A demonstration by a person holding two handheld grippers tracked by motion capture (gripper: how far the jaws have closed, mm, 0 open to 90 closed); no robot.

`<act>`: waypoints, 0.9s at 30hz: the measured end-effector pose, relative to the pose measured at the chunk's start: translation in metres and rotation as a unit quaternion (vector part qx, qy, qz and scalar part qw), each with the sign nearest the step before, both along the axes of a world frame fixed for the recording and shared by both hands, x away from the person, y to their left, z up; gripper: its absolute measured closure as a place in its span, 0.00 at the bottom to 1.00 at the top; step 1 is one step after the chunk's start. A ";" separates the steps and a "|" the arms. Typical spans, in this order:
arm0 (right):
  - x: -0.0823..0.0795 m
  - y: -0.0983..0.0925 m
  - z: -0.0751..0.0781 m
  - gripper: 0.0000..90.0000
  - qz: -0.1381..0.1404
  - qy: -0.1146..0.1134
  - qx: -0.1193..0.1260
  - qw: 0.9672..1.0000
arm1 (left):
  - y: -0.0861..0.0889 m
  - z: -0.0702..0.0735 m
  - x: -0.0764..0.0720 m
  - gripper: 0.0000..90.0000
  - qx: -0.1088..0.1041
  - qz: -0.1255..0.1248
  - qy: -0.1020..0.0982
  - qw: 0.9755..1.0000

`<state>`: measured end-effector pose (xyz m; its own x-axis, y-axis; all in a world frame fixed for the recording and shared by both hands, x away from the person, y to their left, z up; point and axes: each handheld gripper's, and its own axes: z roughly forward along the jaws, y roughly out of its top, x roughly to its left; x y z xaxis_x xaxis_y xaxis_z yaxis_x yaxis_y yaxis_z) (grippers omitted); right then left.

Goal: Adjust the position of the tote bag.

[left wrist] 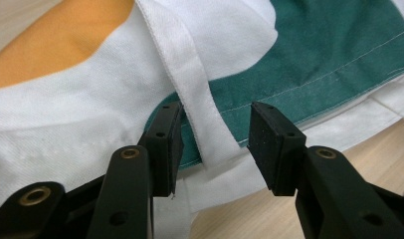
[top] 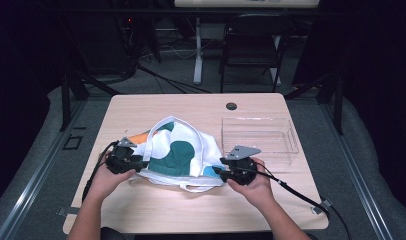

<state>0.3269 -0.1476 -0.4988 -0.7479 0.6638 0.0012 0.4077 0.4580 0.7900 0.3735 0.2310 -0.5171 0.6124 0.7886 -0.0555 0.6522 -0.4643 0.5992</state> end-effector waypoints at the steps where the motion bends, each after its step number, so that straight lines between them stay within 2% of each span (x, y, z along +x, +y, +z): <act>1: 0.001 0.000 0.000 0.64 -0.002 0.000 -0.002 1.000 | 0.000 -0.001 0.000 0.62 0.002 0.001 0.001 1.000; 4: 0.002 -0.001 0.000 0.63 -0.005 0.001 -0.006 1.000 | -0.001 -0.003 0.001 0.61 0.003 0.007 0.001 1.000; 6: 0.004 -0.001 -0.001 0.62 -0.006 0.006 -0.008 1.000 | -0.001 -0.006 0.002 0.58 0.003 0.006 0.013 1.000; 9: 0.003 0.000 -0.002 0.61 -0.006 0.006 -0.009 1.000 | -0.003 -0.008 0.004 0.57 0.006 0.003 0.018 1.000; 10: 0.003 0.001 -0.003 0.61 -0.013 0.001 -0.012 1.000 | -0.004 -0.009 0.004 0.57 0.007 0.002 0.018 1.000; 19: 0.001 0.002 -0.005 0.61 -0.008 0.001 -0.020 1.000 | -0.007 -0.013 0.008 0.57 0.007 0.006 0.016 1.000; 24: 0.000 0.002 -0.005 0.61 -0.007 0.002 -0.029 1.000 | -0.007 -0.013 0.008 0.63 0.000 0.016 0.013 1.000; 27: -0.001 0.002 -0.005 0.61 -0.010 -0.001 -0.024 1.000 | -0.008 -0.012 0.008 0.69 -0.003 0.014 0.013 1.000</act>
